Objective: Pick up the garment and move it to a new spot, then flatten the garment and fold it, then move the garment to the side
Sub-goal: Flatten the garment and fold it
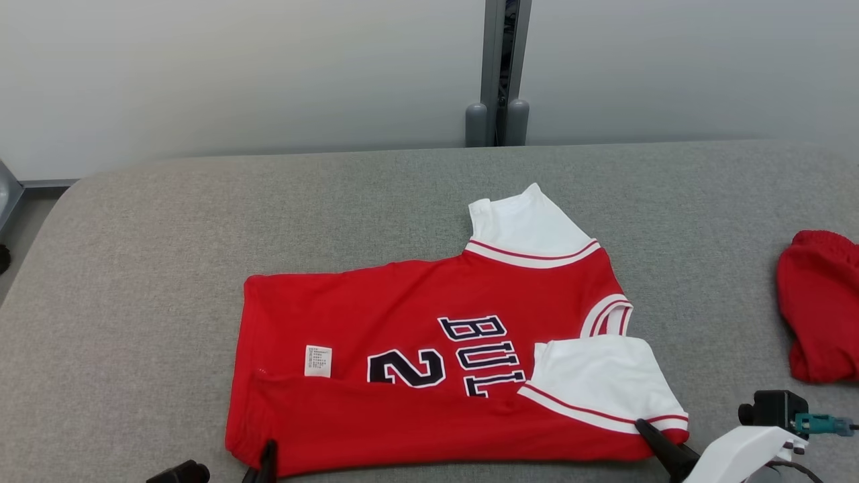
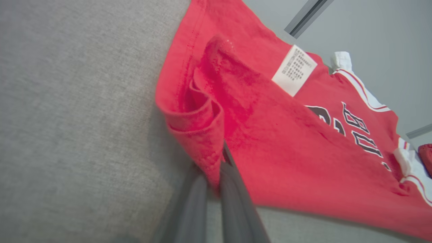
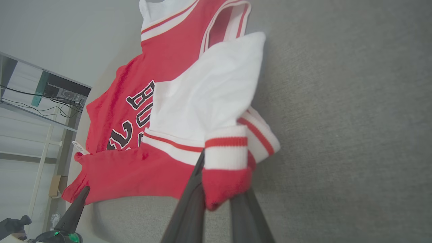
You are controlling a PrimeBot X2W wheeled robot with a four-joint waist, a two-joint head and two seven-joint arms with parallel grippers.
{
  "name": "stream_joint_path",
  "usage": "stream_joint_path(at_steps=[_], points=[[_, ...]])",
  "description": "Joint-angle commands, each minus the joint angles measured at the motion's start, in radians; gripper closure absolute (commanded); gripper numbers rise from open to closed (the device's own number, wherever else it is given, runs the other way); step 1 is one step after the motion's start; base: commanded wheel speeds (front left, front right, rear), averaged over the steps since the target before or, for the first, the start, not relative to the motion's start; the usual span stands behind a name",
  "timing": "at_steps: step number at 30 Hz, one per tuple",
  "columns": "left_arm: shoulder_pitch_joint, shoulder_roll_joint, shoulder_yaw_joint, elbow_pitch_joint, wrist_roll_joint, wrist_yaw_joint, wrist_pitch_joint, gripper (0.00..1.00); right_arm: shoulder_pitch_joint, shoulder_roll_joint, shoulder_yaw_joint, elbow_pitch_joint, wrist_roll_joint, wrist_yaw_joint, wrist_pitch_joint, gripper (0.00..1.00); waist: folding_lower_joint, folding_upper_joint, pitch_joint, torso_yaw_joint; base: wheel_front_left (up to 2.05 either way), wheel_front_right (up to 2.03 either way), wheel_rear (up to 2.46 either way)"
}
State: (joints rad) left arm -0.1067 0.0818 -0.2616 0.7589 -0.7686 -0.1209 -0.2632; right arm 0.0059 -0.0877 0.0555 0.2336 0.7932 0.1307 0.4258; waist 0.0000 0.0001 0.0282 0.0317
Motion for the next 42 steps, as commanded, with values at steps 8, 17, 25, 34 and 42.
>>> stream_joint_path(at_steps=[8, 17, 25, 34, 42], points=[[0.075, 0.019, 0.01, -0.093, -0.013, 0.027, 0.007, 1.0, 0.067, 0.016, -0.036, -0.066, -0.015, 0.0, 0.044, 1.0, 0.0, -0.0001, -0.017, 0.008, 0.0, 0.0, 0.0], [0.093, 0.028, -0.004, -0.138, -0.011, 0.056, 0.051, 1.0, 0.065, 0.026, -0.066, -0.072, -0.041, 0.0, 0.055, 0.97, 0.0, -0.0001, 0.002, 0.007, 0.0, 0.0, 0.0], [0.096, 0.053, 0.014, -0.159, -0.004, 0.09, 0.043, 0.0, 0.046, 0.032, -0.086, -0.068, -0.049, 0.0, 0.047, 0.0, 0.0, -0.0001, -0.004, 0.005, 0.0, 0.0, 0.0], [0.075, 0.123, 0.081, -0.254, 0.06, 0.164, 0.005, 0.0, 0.005, 0.034, -0.166, -0.11, -0.085, 0.0, -0.008, 0.0, 0.0, -0.0001, -0.033, 0.003, 0.0, 0.0, 0.0], [0.027, 0.133, 0.136, -0.394, 0.189, 0.183, -0.002, 0.0, -0.115, 0.023, -0.176, -0.156, -0.161, 0.0, -0.151, 0.0, 0.0, -0.0001, -0.02, -0.009, 0.0, 0.0, 0.0]])
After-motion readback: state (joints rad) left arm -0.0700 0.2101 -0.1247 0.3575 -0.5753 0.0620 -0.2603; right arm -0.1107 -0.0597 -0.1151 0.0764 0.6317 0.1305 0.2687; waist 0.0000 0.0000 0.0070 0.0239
